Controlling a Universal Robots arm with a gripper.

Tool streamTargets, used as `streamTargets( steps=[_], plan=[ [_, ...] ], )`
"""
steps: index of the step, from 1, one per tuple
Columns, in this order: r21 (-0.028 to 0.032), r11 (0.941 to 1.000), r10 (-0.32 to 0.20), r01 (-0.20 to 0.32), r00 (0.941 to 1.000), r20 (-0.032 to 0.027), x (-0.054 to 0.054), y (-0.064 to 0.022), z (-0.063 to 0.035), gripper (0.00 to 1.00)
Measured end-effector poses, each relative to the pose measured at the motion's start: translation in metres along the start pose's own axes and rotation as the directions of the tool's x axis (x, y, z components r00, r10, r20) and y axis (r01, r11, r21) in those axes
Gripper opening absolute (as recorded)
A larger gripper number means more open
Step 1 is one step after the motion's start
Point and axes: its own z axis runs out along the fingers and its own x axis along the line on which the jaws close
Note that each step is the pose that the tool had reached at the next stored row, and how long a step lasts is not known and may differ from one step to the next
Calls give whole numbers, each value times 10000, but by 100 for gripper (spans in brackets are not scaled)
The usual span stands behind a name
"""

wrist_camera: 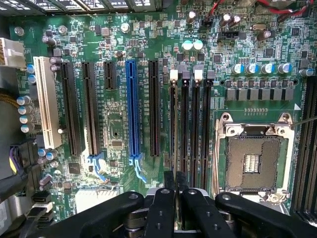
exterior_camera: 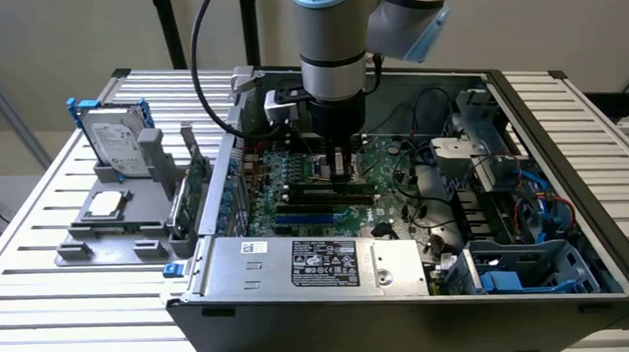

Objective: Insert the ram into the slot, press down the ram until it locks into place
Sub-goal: 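Insert the ram into the slot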

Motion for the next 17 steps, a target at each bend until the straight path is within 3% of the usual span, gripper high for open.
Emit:
streamTargets(
  steps=[12,14,15,17],
  plan=[
    [-31,10000,-2,2,10000,-2,0,-22,2,13],
    [-60,10000,-4,4,10000,-3,0,-26,3,13],
    [-120,9999,-9,9,10000,-6,-1,-29,2,13],
    [-159,9999,-20,20,10000,-8,-1,-31,2,13]
  ],
)
